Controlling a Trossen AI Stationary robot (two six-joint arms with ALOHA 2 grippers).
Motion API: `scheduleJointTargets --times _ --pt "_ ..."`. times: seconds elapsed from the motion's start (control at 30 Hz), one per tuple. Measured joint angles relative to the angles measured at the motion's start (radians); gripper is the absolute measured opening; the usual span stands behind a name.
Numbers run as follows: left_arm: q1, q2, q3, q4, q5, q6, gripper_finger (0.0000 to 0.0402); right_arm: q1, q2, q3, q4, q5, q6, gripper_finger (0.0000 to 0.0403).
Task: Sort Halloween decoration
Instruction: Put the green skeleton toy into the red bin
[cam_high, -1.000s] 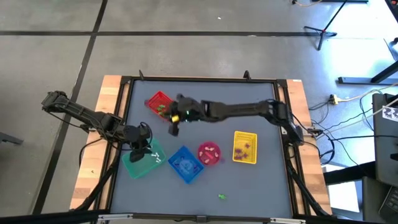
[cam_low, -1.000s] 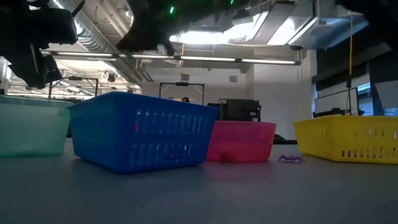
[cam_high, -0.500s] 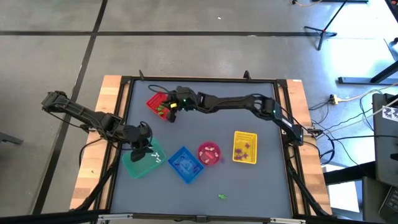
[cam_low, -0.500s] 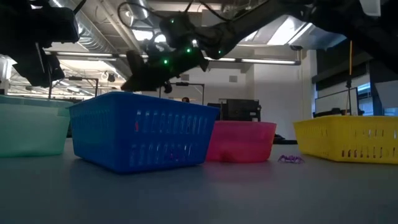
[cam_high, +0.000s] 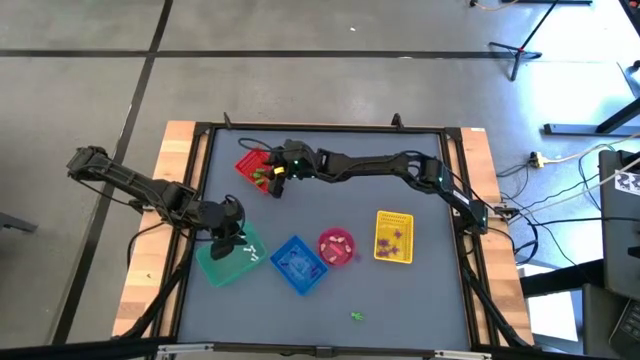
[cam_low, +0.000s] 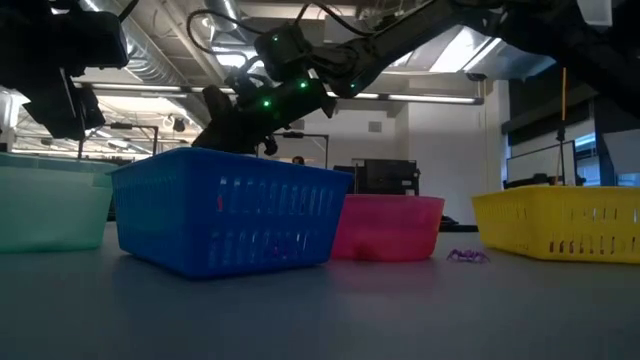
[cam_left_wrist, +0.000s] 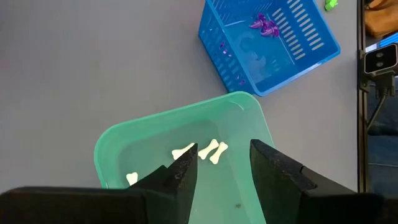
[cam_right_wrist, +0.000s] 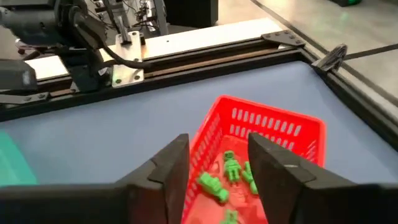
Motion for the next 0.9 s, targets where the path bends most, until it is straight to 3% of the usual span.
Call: scheduleJointTargets --times 0.27,0.43,0.63,0.9 --pt "0.0 0.0 -0.001 0.002 0.001 0.0 0.0131 0.083 -0.07 0.03 -0.107 -0.129 -0.064 0.0164" --pt "0.0 0.0 -0.001 0.007 0.001 0.0 0.0131 0.187 -0.144 0.12 -0.354 -0.064 -0.189 0.0158" --pt "0.0 0.0 -0.001 0.051 0.001 0.001 0.0131 0.33 -0.16 0.31 -0.761 0.012 -0.207 0.0157" --pt "0.0 0.0 -0.001 0.262 0.001 0.101 0.0131 0.54 -0.163 0.4 -1.086 0.109 -0.029 0.0156"
